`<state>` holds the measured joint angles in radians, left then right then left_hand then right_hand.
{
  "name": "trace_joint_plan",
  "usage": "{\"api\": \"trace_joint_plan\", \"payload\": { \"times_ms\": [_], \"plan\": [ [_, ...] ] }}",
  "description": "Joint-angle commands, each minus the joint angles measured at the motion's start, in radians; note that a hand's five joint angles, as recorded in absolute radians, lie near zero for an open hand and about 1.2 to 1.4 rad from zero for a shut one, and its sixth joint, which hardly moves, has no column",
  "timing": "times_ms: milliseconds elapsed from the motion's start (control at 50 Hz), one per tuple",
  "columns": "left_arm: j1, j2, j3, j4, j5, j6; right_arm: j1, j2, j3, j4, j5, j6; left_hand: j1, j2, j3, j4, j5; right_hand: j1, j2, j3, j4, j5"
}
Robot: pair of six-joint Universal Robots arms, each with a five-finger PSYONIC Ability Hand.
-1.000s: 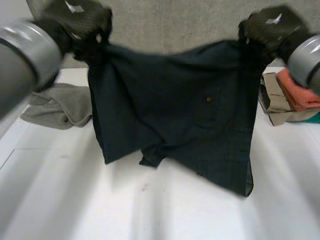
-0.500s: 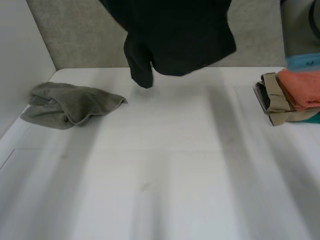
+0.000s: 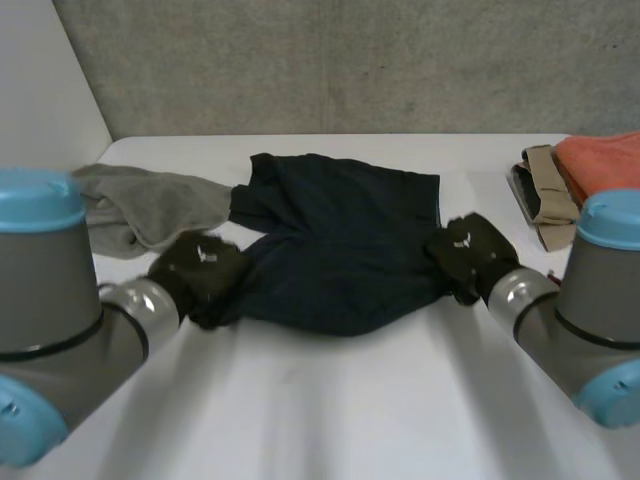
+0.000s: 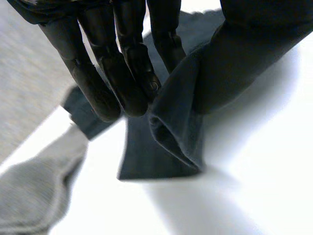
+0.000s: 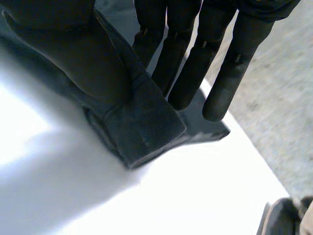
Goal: Fold the laundry.
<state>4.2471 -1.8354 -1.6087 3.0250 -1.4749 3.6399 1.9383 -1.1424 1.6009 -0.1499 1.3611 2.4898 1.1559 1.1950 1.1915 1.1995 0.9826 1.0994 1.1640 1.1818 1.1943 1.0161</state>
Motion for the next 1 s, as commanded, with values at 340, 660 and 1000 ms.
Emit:
{"api": "trace_joint_plan", "payload": {
  "times_ms": [340, 660, 1000],
  "plan": [
    [-0.046, 0.136, 0.015, -0.214, -0.018, 0.103, -0.096, -0.212, 0.148, 0.351, -0.117, -0.158, -0.981, -1.02, -1.017, -1.025, -0.983, 0.297, 0.232, 0.215, 0.202, 0.206],
    [0.057, -0.387, 0.469, 0.063, 0.071, 0.095, -0.093, -0.175, 0.168, 0.196, -0.094, -0.042, -0.523, -0.562, -0.558, -0.566, -0.524, 0.297, 0.232, 0.215, 0.202, 0.206],
    [0.082, -0.757, 0.886, -0.124, 0.071, 0.16, -0.094, -0.12, 0.175, 0.13, -0.082, -0.04, -0.444, -0.483, -0.48, -0.488, -0.445, 0.297, 0.232, 0.215, 0.202, 0.206]
  ]
}}
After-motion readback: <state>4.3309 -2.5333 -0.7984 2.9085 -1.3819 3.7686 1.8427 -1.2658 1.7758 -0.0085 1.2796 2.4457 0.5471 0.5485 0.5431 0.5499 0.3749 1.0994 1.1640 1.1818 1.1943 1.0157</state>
